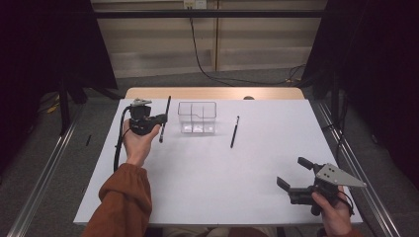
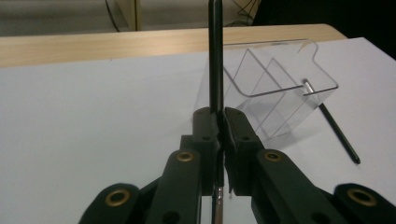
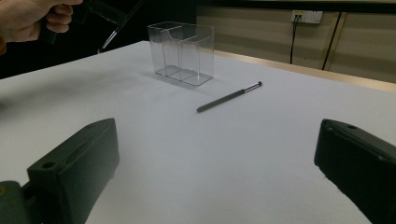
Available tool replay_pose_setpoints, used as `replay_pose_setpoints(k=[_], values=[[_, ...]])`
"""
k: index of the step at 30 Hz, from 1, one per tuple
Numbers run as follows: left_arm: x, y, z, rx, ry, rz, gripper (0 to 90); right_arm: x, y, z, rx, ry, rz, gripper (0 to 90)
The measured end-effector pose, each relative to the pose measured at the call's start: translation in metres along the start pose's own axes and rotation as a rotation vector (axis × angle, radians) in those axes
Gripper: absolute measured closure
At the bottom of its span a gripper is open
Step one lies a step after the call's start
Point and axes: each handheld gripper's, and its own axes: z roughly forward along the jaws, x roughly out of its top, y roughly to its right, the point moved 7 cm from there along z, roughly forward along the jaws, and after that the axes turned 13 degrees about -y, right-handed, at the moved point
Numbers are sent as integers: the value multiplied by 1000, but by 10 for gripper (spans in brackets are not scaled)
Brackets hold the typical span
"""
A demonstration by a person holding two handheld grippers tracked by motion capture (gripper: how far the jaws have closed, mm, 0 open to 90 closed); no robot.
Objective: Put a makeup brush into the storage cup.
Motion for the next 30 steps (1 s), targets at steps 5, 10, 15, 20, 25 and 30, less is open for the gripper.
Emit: replay_pose_setpoints(k=[5,10,15,20,25,30], values=[[-2,5,-4,-17,23,14,841,0,0,0,1,2,1,0],[-4,5,-9,-24,41,2,841,0,0,0,2,1,-2,0],[-4,9,-17,-40,62,37,841,0,-1,0,3,1,-2,0],[-6,14,-25,-55,83,59,841,0,-1,0,4,2,-2,0],[-9,15,-28,-78,109,41,841,0,-1,0,1,0,1,0],[-12,18,-32,-98,121,50,841,0,0,0,-1,3,1,0]])
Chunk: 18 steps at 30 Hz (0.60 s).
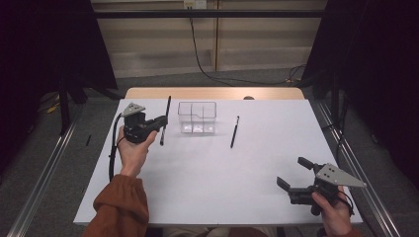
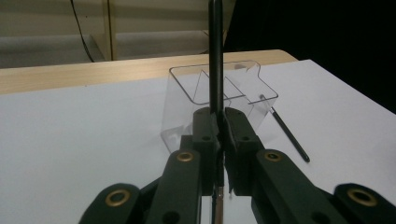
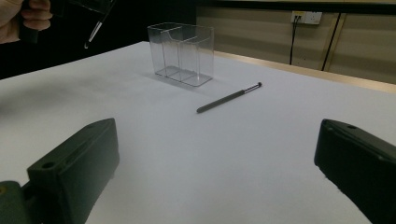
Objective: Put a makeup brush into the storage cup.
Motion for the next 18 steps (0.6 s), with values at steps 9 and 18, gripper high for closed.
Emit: replay_pose_setpoints(k=[9,18], values=[[-7,18,-8,-76,-25,80,841,0,0,0,2,2,-1,0],[-8,31,-9,-153,-45,109,841,1,-1,0,6,2,-4,0]])
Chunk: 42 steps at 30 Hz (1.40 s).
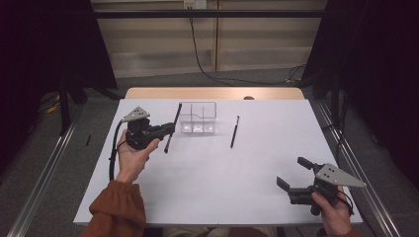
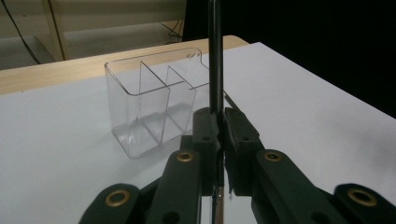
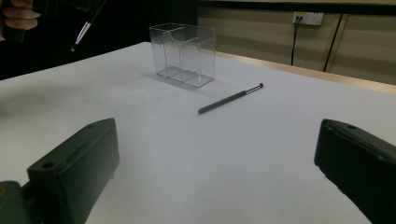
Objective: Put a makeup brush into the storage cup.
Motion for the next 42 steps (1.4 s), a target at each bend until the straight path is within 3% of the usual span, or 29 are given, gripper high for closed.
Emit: replay_pose_setpoints(k=[2,9,16,31,35,42], values=[[0,2,1,-16,-3,2,841,0,0,0,-1,1,0,0],[0,15,3,-71,-34,71,841,0,-1,0,3,1,-2,0],[-2,20,7,-94,-61,67,841,0,-2,1,13,-1,-5,0],[-1,55,9,-152,-144,187,841,1,-6,3,35,-8,-21,0],[-2,60,10,-167,-159,199,841,3,-7,6,32,-9,-20,0],[-5,67,11,-170,-189,228,841,8,-17,12,69,-21,-21,0]])
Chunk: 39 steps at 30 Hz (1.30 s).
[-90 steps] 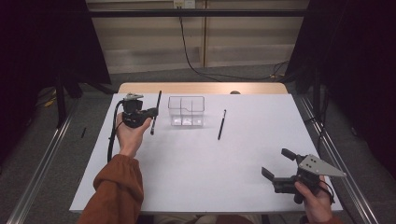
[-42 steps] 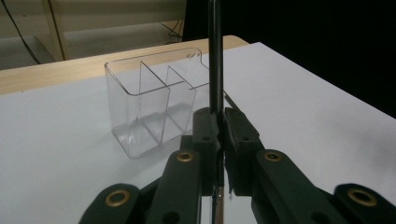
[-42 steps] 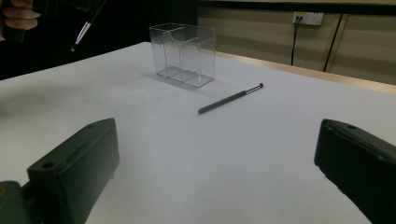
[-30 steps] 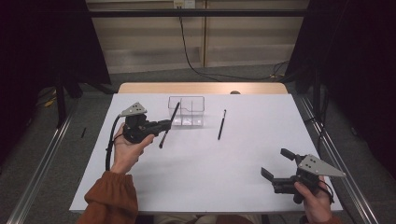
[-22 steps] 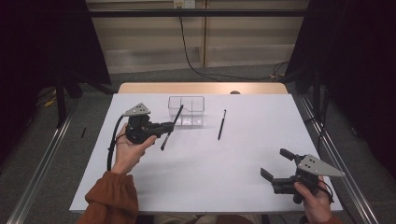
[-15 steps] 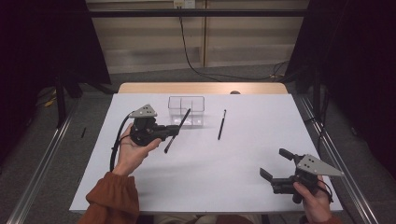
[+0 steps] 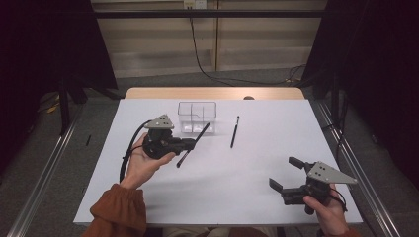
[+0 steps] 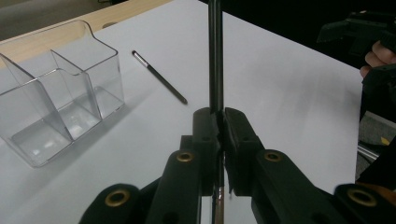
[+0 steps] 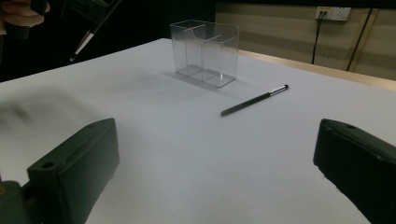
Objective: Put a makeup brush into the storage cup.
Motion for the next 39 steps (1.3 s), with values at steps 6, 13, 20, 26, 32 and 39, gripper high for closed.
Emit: replay_pose_setpoints(k=[6,13,20,26,32,39], values=[[-2,6,3,-20,-30,16,841,9,-11,5,52,13,-37,0],[-4,14,6,-29,-69,48,841,14,-24,15,114,-25,-81,0],[-5,23,11,-48,-98,69,841,18,-37,23,211,-99,-109,0],[-7,27,14,-62,-125,77,841,25,-41,31,250,-130,-126,2],[-7,30,14,-74,-139,93,841,33,-45,37,295,-140,-112,0],[-8,38,15,-88,-174,111,841,36,-54,44,356,-224,-166,4]])
